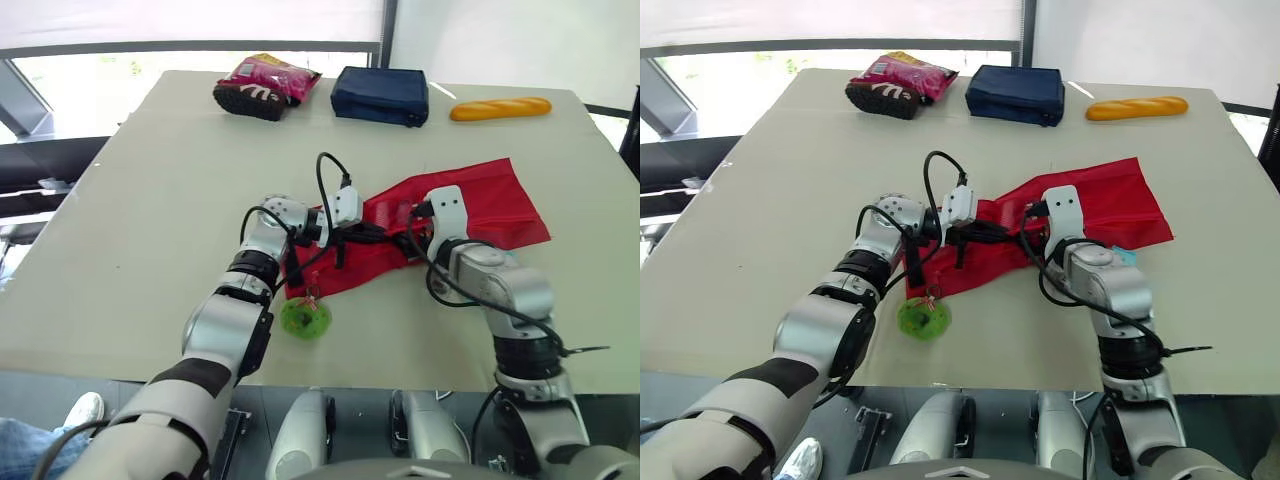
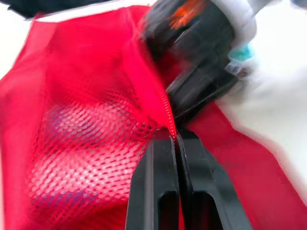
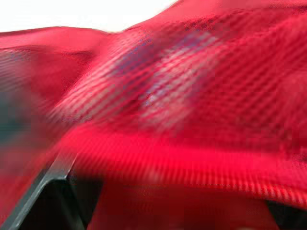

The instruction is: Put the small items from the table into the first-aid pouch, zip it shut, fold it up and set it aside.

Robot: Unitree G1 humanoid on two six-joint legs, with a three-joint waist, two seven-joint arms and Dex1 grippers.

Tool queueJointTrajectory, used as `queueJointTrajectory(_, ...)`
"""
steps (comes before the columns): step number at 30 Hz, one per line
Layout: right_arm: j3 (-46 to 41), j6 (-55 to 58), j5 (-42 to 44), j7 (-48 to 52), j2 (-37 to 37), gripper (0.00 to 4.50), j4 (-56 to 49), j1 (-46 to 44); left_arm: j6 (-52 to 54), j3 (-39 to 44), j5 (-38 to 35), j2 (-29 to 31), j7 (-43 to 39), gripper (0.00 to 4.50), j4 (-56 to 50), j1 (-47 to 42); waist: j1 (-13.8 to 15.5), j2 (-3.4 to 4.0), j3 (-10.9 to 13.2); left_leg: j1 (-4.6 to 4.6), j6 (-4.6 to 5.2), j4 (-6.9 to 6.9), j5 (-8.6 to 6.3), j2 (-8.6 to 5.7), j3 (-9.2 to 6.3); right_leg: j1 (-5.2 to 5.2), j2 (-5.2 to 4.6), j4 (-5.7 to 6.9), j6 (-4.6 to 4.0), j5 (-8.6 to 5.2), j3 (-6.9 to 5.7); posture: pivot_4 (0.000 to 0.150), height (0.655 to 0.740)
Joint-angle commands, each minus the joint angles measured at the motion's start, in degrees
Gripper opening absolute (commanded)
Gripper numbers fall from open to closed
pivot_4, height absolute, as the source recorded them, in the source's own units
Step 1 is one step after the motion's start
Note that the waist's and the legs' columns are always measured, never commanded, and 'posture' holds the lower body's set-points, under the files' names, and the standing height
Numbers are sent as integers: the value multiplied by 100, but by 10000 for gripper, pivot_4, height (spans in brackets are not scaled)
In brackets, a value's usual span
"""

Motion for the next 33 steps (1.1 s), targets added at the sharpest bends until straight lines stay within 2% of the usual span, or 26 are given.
queueJointTrajectory(1,188,372,568,471,-199,44861,-1057,126,5,104,-52,21,192,0,-3,-94,-31,0,0,3,0,-2,0,4,-2,0,3,0,0,0,-2,1500,7164)
queueJointTrajectory(8,275,338,779,610,-353,44861,-1262,228,-8,101,-21,-48,269,0,38,-114,-1,0,0,-3,0,-1,0,-5,-2,2,-4,-4,1,0,-5,1500,7164)
queueJointTrajectory(12,149,-343,888,1021,-691,44861,-1633,439,-17,106,-21,-35,258,0,46,-126,10,0,0,-3,0,-1,0,-6,-3,2,-5,-5,1,0,-5,1500,7164)
queueJointTrajectory(17,-415,-1965,751,1734,-1504,44861,-2172,1532,-46,103,-23,28,168,0,40,-71,79,-2,1,-4,0,-1,0,-6,-4,4,-4,-11,2,0,-7,1500,7164)
queueJointTrajectory(19,-846,-2347,823,2110,-1843,44861,-2296,2038,-53,100,-30,58,125,0,33,-44,110,-1,0,-4,0,-1,0,-6,0,4,-5,-14,3,0,-3,1500,7164)
queueJointTrajectory(25,-3311,-3278,1571,3491,-2584,44861,-2374,4011,-91,97,-21,147,38,0,25,10,181,-3,-1,1,0,-1,0,-7,-4,20,-5,-23,3,0,-8,1500,7164)
queueJointTrajectory(33,-6088,-3804,2668,5070,-2986,44861,-1968,5853,-94,98,-18,227,-64,0,61,17,164,-3,-2,28,0,0,-1,6,-3,39,3,-24,22,-14,-5,1500,7164)
